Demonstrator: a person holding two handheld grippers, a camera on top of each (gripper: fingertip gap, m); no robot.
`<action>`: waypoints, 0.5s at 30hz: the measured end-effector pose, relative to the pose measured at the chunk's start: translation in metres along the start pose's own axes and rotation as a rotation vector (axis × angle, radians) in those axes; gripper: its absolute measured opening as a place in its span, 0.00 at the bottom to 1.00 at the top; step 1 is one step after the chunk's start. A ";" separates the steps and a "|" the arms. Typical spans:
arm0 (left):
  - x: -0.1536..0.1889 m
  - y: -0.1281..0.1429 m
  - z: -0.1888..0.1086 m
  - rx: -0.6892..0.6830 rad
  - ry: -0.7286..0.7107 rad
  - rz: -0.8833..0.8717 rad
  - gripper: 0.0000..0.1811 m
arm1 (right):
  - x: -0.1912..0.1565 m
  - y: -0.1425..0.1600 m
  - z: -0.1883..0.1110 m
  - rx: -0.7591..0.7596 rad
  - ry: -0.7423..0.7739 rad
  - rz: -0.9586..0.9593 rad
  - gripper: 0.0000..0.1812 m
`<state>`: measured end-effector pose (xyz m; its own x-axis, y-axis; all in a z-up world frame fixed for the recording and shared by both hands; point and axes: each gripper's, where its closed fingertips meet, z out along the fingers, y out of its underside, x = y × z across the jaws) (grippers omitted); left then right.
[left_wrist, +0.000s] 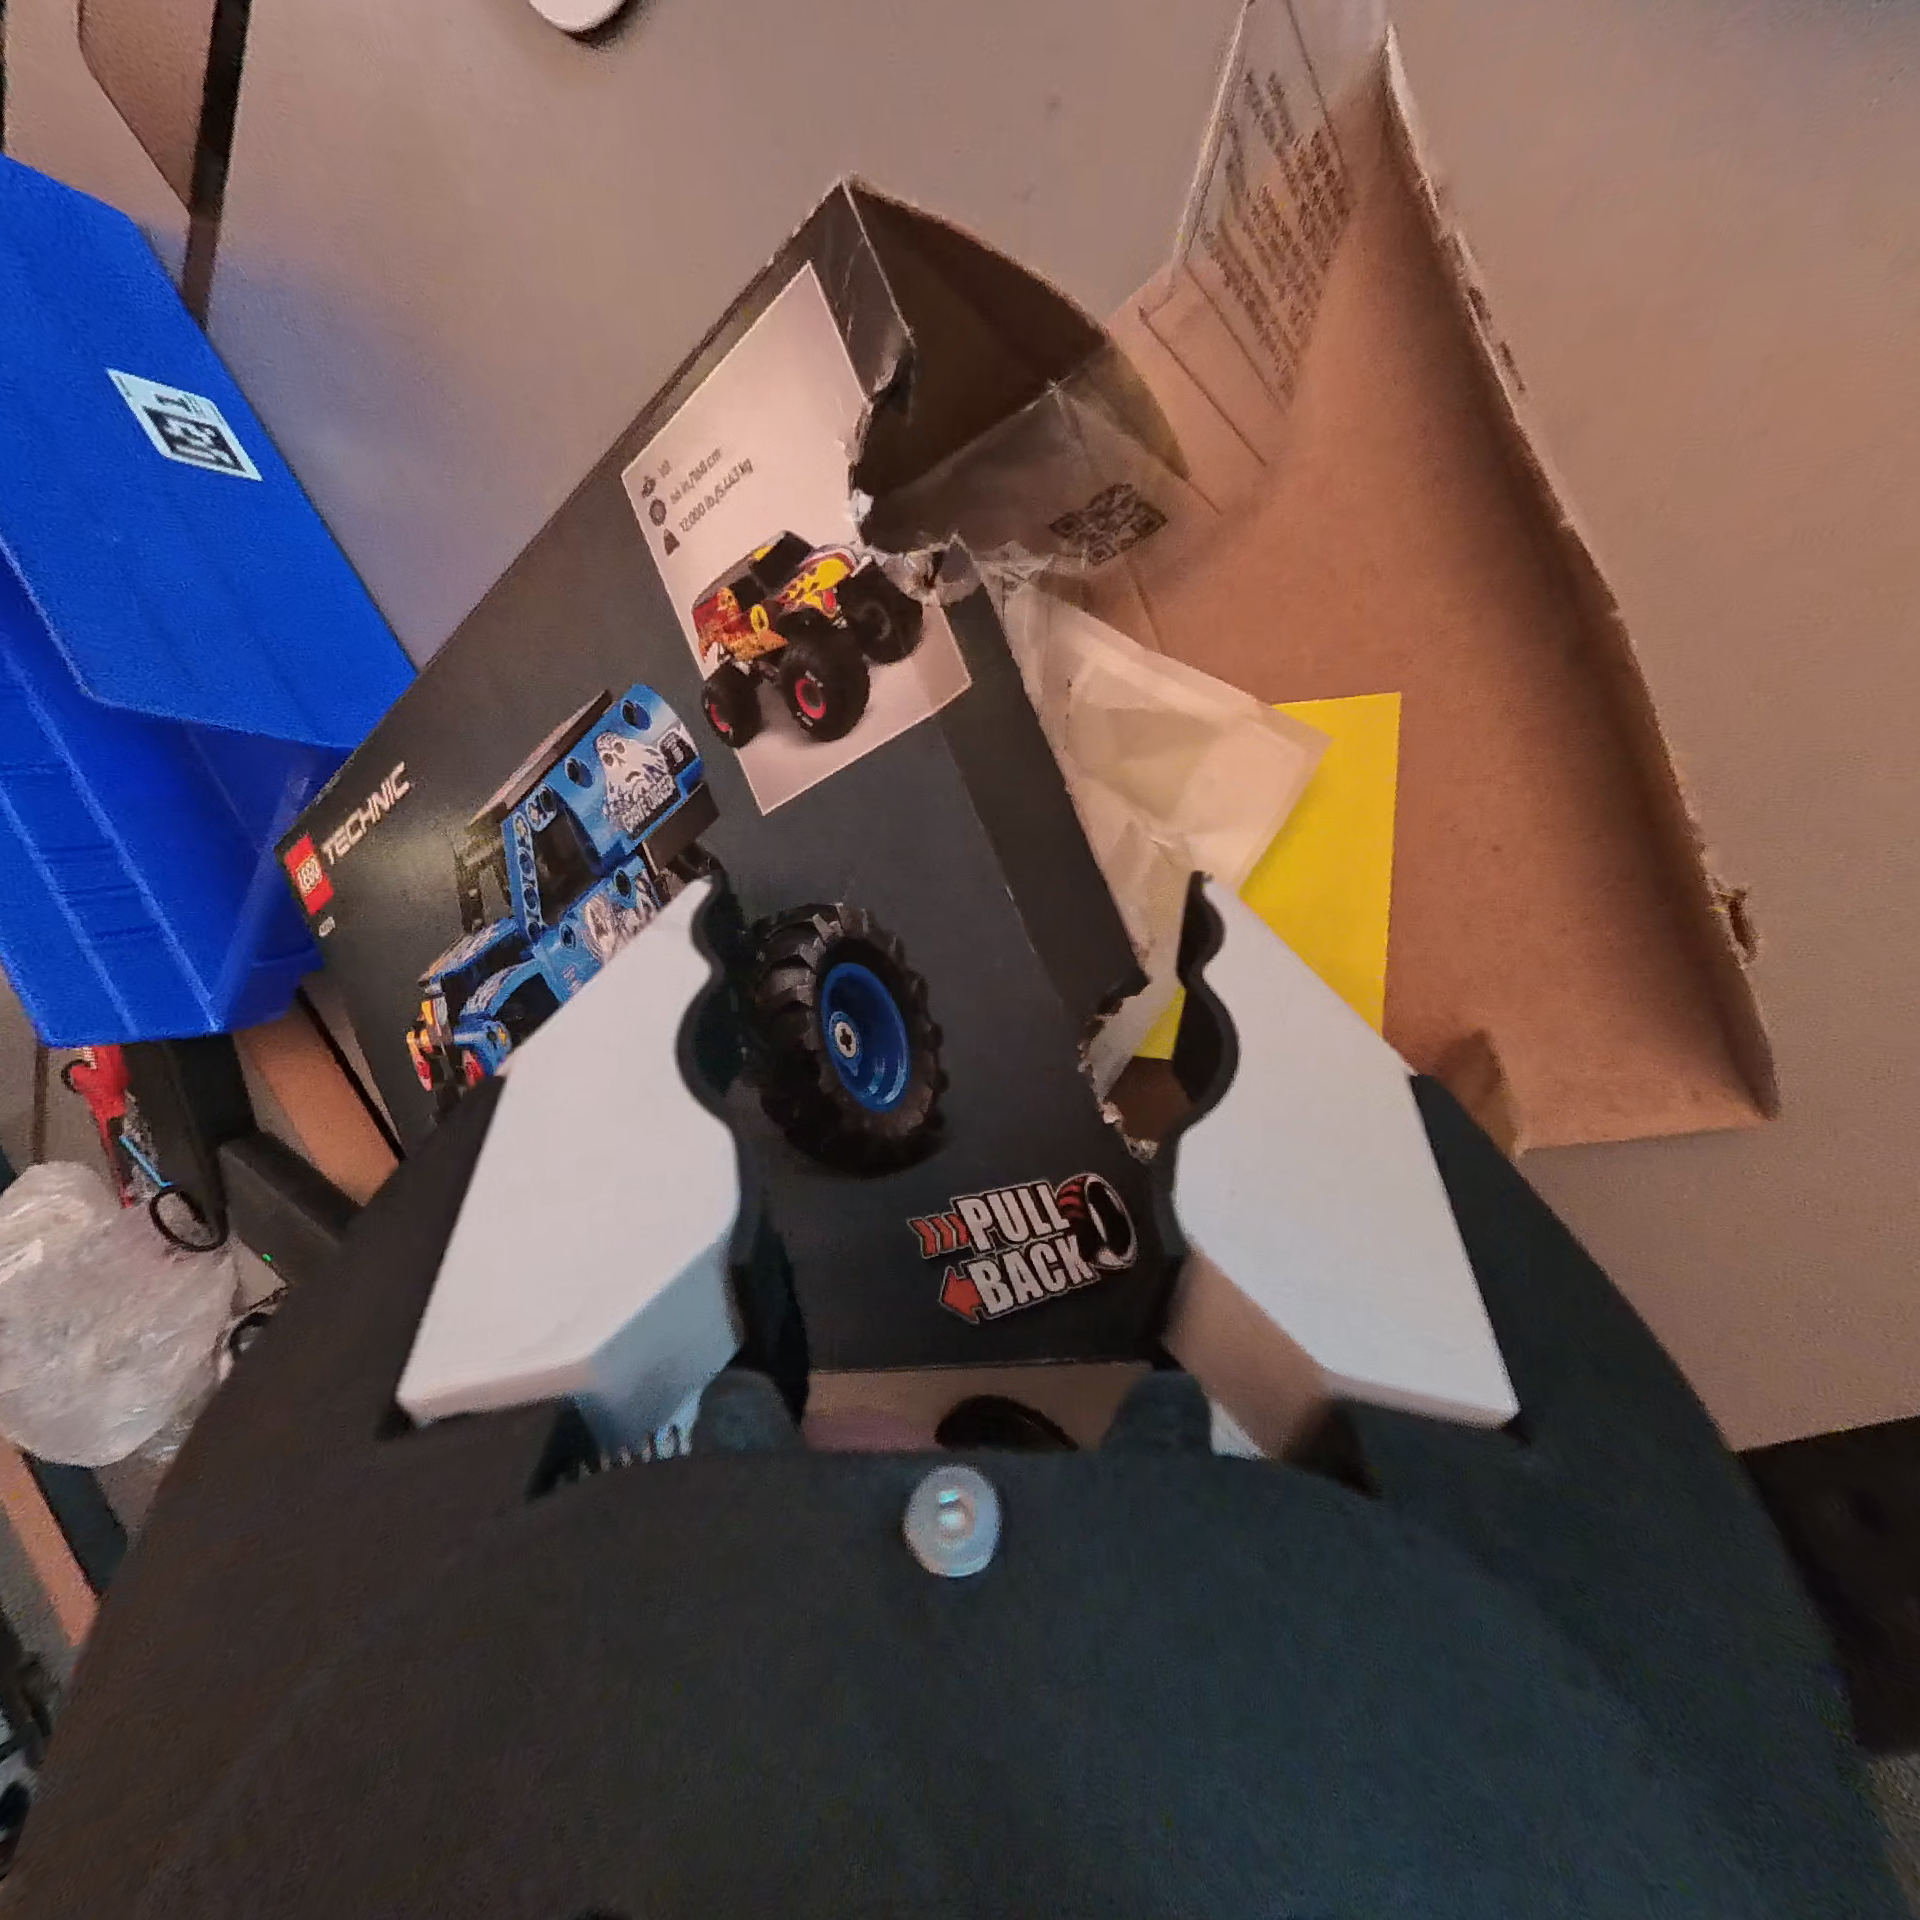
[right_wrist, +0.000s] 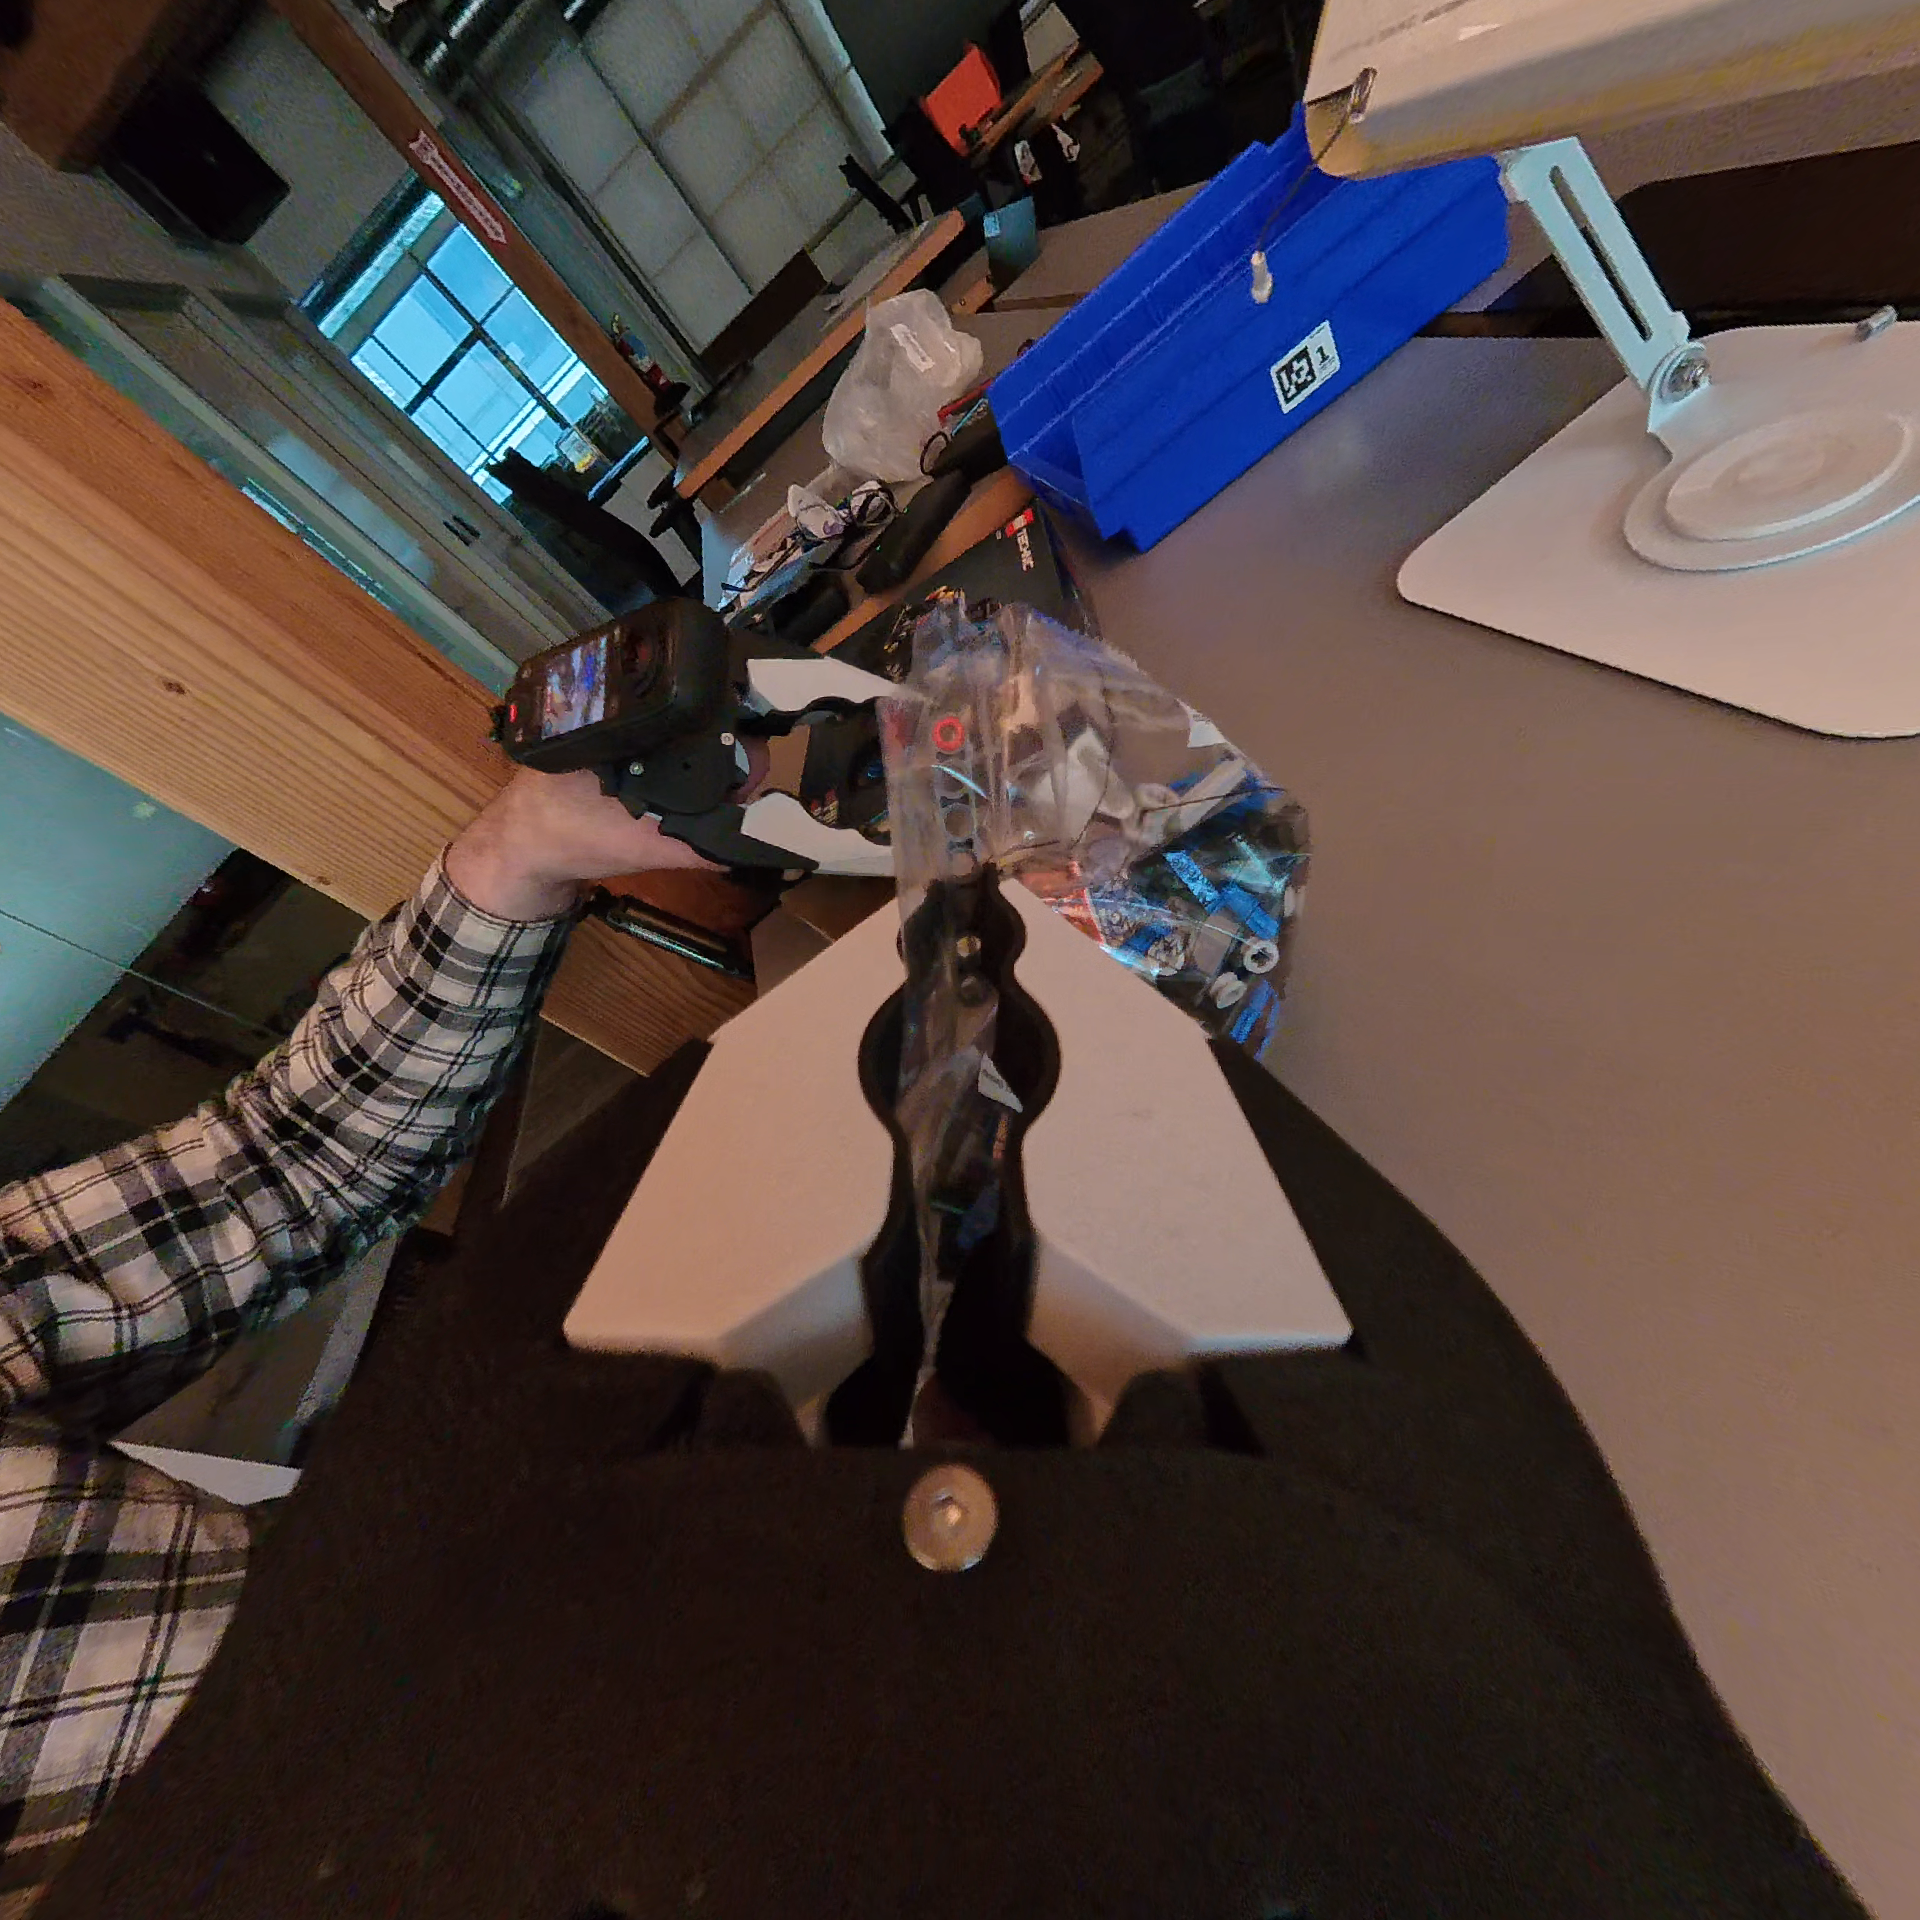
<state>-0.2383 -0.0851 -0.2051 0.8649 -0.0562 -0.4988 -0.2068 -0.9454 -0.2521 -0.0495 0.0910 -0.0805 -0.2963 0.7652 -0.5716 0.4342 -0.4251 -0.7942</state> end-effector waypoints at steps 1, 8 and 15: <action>0.003 -0.002 -0.001 0.004 0.015 0.000 0.48 | -0.001 0.000 0.000 0.000 -0.003 -0.002 0.02; -0.003 0.007 0.011 -0.080 -0.131 0.077 0.42 | -0.006 0.003 0.002 0.010 -0.026 0.002 0.02; -0.045 0.004 -0.002 -0.043 -0.424 0.156 0.07 | -0.015 0.000 -0.002 0.012 -0.042 -0.021 0.02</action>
<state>-0.2772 -0.0872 -0.1825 0.5595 -0.0706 -0.8259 -0.2926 -0.9490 -0.1172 -0.0429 0.0803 -0.0717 -0.3411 0.7529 -0.5629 0.4176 -0.4151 -0.8083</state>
